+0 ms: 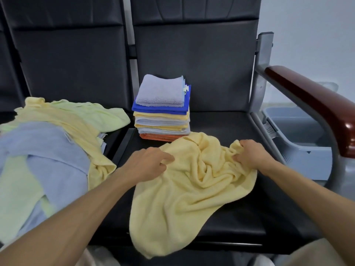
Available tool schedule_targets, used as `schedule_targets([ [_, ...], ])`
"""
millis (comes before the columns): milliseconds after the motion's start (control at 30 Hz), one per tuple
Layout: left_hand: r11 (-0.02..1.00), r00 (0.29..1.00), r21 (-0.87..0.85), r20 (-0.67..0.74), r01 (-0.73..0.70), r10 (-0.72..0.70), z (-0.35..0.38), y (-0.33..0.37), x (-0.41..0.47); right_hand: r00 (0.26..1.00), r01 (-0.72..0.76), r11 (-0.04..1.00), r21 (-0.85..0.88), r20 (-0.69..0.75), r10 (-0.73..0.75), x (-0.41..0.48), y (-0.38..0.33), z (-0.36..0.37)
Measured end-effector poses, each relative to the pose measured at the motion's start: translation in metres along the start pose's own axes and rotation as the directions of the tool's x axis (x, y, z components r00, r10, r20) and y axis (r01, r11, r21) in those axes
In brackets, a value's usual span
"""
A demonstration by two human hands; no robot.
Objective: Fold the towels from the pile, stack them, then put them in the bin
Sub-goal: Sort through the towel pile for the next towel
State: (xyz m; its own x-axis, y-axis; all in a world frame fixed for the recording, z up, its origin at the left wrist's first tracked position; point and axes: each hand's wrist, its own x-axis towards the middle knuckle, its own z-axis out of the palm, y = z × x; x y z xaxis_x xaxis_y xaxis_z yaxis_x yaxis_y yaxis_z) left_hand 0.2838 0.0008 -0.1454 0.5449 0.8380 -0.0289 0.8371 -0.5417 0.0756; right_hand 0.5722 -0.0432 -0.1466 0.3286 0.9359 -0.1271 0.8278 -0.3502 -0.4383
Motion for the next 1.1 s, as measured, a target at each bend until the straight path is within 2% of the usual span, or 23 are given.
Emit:
schedule_targets([
  [67, 0.993, 0.991, 0.098, 0.109, 0.073, -0.084, -0.008, -0.013, -0.014, 1.000, 0.010, 0.999, 0.043, -0.015, -0.009, -0.001, -0.002, 0.001],
  [167, 0.966, 0.963, 0.199, 0.179, 0.163, -0.199, -0.019, -0.026, -0.028, 1.000, 0.002, 0.971, 0.240, 0.000, -0.002, 0.000, -0.005, 0.004],
  [233, 0.937, 0.975, 0.318, 0.118, 0.145, -0.190, -0.024, -0.030, -0.029, 0.999, 0.013, 0.943, 0.334, 0.045, -0.030, 0.000, -0.010, 0.005],
  [300, 0.910, 0.996, 0.406, -0.048, 0.082, -0.068, -0.021, -0.025, -0.027, 0.995, 0.024, 0.922, 0.387, 0.085, -0.061, -0.001, -0.015, 0.005],
  [367, 0.951, 0.979, 0.308, -0.186, -0.021, 0.082, -0.013, -0.010, -0.021, 0.991, 0.036, 0.915, 0.401, 0.105, -0.085, -0.003, -0.016, 0.002],
  [467, 0.982, 0.971, -0.023, -0.154, -0.188, 0.183, -0.002, 0.025, -0.008, 0.990, 0.029, 0.908, 0.419, 0.115, -0.084, -0.004, -0.010, -0.001],
  [567, 0.964, 0.982, -0.201, -0.108, -0.174, 0.154, 0.011, 0.050, 0.009, 0.990, 0.020, 0.905, 0.425, 0.116, -0.076, -0.004, -0.004, -0.003],
  [633, 0.975, 0.991, -0.178, -0.054, -0.132, 0.124, 0.019, 0.056, 0.019, 0.988, 0.027, 0.908, 0.418, 0.129, -0.089, -0.005, -0.002, -0.003],
  [767, 0.990, 0.988, 0.044, 0.075, -0.135, 0.132, 0.026, 0.057, 0.027, 0.983, 0.032, 0.916, 0.401, 0.153, -0.102, -0.008, 0.001, -0.004],
  [933, 0.996, 0.969, -0.053, 0.239, 0.076, -0.061, 0.016, 0.049, 0.026, 0.987, 0.004, 0.953, 0.304, 0.150, -0.052, -0.008, 0.003, -0.005],
  [1100, 0.978, 0.935, 0.073, 0.288, 0.193, -0.206, -0.010, 0.031, 0.022, 0.997, -0.027, 0.979, 0.203, 0.073, 0.012, -0.012, 0.004, -0.007],
])
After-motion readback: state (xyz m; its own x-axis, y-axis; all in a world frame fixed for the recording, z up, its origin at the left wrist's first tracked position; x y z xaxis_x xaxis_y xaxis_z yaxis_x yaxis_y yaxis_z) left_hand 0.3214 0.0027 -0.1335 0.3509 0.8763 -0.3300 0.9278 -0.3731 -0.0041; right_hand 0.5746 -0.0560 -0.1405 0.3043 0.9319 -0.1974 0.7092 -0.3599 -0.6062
